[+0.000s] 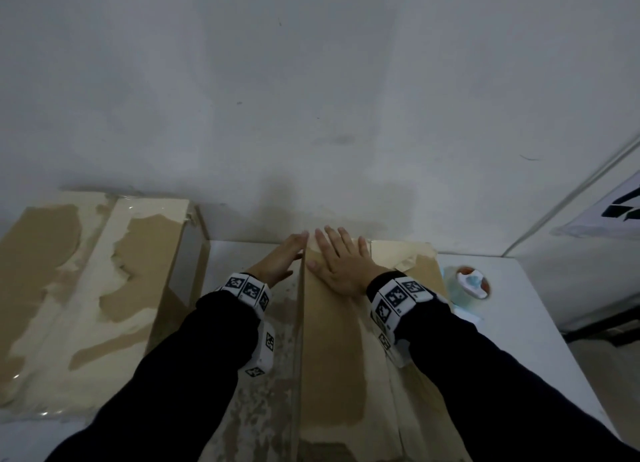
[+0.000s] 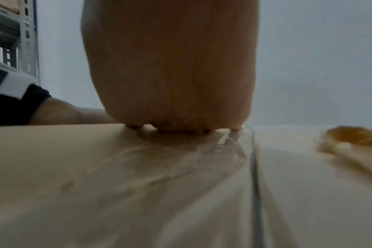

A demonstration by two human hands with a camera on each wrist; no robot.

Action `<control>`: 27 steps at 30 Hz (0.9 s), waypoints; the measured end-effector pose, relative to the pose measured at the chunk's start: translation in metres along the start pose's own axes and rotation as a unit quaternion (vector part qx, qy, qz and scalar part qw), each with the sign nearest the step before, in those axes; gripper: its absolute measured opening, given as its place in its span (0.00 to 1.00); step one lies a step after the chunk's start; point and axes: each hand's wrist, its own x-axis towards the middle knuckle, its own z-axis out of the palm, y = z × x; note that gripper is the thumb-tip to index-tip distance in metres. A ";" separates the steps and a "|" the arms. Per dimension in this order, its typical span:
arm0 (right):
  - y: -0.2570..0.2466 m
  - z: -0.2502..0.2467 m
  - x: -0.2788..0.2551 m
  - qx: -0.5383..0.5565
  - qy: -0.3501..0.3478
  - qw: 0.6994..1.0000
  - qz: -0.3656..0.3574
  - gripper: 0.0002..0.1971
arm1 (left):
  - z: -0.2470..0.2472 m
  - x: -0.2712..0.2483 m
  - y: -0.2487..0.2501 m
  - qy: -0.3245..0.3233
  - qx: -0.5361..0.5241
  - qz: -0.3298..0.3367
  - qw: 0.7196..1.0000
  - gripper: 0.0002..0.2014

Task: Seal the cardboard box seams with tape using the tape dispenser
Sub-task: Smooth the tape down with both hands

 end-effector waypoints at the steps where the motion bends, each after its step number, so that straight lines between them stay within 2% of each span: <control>1: 0.000 0.000 -0.001 -0.002 0.003 1.000 -0.001 0.35 | 0.002 0.001 -0.004 0.002 0.004 0.006 1.000 0.19; 4: 0.001 -0.002 -0.002 -0.008 0.007 1.000 -0.005 0.34 | 0.003 0.005 -0.006 0.004 0.036 0.033 0.999 0.19; 8: 0.016 -0.013 -0.001 -0.076 -0.008 0.997 -0.032 0.32 | -0.008 0.009 0.009 -0.032 0.179 0.072 0.981 0.13; 11: 0.043 -0.020 -0.009 -0.081 -0.043 0.996 0.005 0.30 | -0.011 0.011 0.012 -0.034 0.260 0.082 0.962 0.16; 14: 0.061 -0.017 -0.018 -0.088 -0.048 0.995 0.018 0.30 | -0.006 0.010 0.012 -0.019 0.296 0.100 0.950 0.17; 18: 0.050 -0.012 -0.017 -0.068 -0.051 0.996 0.027 0.32 | 0.002 0.009 0.016 -0.002 0.324 0.119 0.938 0.17; 21: 0.039 -0.001 -0.031 -0.068 -0.056 0.996 -0.012 0.34 | 0.004 0.009 0.020 0.002 0.355 0.128 0.926 0.18; 23: 0.039 0.003 -0.041 -0.060 -0.068 0.995 -0.039 0.34 | 0.004 0.008 0.026 0.007 0.390 0.164 0.906 0.17; 24: 0.039 0.002 -0.043 -0.055 -0.073 0.995 -0.044 0.34 | 0.006 0.007 0.031 0.001 0.419 0.198 0.886 0.18; 26: 0.039 -0.001 -0.045 -0.046 -0.080 0.995 -0.042 0.33 | 0.018 0.008 0.043 -0.048 0.495 0.257 0.828 0.23; 27: 0.038 -0.002 -0.045 -0.043 -0.082 0.995 -0.039 0.34 | 0.027 0.009 0.049 -0.088 0.530 0.265 0.801 0.23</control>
